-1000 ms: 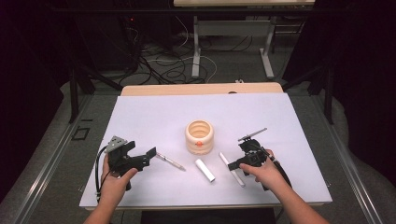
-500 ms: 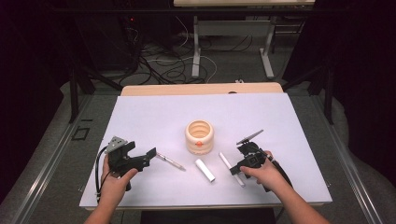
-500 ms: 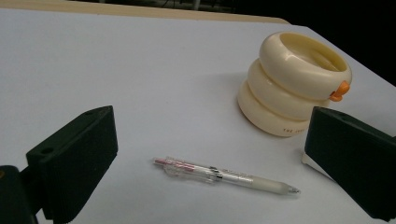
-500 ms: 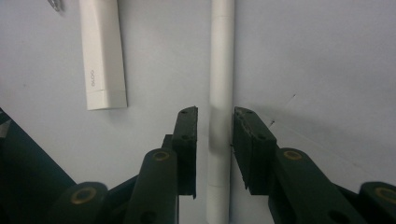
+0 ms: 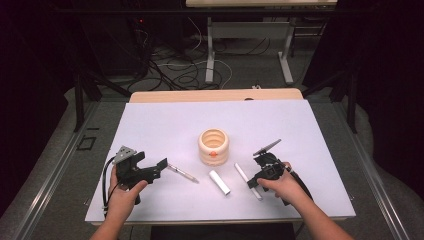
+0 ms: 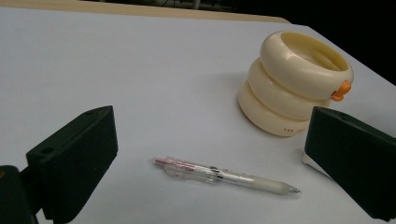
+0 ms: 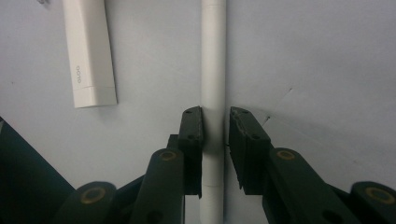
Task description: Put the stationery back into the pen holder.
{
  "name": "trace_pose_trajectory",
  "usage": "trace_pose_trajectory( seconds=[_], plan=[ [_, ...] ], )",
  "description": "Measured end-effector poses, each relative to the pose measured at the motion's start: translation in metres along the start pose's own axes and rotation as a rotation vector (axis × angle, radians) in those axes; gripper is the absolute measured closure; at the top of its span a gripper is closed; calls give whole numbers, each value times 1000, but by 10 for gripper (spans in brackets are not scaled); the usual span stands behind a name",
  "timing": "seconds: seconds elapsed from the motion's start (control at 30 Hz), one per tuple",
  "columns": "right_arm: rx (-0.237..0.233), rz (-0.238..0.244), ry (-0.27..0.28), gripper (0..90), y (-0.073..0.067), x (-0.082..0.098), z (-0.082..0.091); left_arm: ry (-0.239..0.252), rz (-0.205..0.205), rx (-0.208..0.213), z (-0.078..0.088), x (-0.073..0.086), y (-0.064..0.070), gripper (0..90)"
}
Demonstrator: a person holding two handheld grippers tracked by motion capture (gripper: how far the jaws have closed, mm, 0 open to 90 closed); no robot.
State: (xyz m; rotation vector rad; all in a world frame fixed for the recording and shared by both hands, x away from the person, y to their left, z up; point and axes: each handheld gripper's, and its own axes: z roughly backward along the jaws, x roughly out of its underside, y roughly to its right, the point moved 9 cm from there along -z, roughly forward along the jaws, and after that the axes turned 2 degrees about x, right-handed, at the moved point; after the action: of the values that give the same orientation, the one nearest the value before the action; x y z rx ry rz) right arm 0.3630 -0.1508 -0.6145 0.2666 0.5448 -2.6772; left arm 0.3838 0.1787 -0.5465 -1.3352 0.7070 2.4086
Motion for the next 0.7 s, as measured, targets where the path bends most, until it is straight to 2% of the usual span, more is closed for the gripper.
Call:
trace_pose_trajectory(
  seconds=[0.07,0.13,0.23,0.27,0.37,0.7],
  plan=[
    [-6,14,15,760,1,-1,-1,0,-1,0,0,0,0,27],
    [-8,-16,-6,776,-1,0,0,-1,-2,1,0,0,0,27],
    [-14,-5,6,780,0,-1,-2,-3,1,1,0,0,0,27],
    [-21,-28,0,780,-2,0,-1,-3,1,1,0,0,0,27],
    [-25,-55,-15,782,-1,0,-1,-3,1,0,0,0,0,27],
    [-39,-62,-15,785,0,0,-1,2,2,-4,0,0,-1,27]
  ],
)
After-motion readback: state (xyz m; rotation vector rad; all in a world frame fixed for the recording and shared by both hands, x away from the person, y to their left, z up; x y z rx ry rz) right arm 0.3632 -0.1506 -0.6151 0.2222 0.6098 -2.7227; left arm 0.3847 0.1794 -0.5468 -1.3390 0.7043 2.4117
